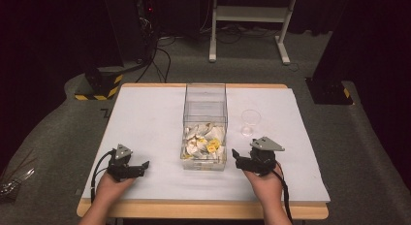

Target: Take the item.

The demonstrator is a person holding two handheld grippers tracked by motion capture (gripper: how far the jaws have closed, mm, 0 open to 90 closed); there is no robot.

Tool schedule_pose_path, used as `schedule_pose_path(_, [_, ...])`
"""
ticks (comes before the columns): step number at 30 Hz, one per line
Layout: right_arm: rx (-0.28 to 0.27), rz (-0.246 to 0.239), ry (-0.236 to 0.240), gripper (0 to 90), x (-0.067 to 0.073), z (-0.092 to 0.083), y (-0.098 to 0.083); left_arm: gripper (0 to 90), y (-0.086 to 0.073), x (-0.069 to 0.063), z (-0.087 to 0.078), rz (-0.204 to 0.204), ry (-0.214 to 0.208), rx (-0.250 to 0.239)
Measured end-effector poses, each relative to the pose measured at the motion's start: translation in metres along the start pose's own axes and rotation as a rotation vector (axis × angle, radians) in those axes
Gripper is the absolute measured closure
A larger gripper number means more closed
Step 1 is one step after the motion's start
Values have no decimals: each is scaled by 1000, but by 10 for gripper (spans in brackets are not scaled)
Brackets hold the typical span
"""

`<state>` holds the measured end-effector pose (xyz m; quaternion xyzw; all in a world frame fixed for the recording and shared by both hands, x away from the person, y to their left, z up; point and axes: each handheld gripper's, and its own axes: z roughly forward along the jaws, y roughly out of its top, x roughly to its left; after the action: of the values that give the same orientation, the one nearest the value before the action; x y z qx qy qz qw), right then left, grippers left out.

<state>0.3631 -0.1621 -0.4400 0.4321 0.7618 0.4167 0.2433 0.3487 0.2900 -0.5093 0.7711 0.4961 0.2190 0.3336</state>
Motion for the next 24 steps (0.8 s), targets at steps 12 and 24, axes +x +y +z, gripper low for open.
schedule_pose_path(12, [-18,-15,26,164,6,-2,9,142,0,0,0,-1,0,-2])
schedule_pose_path(24, [-46,-30,71,171,20,0,24,142,0,0,0,-1,1,0])
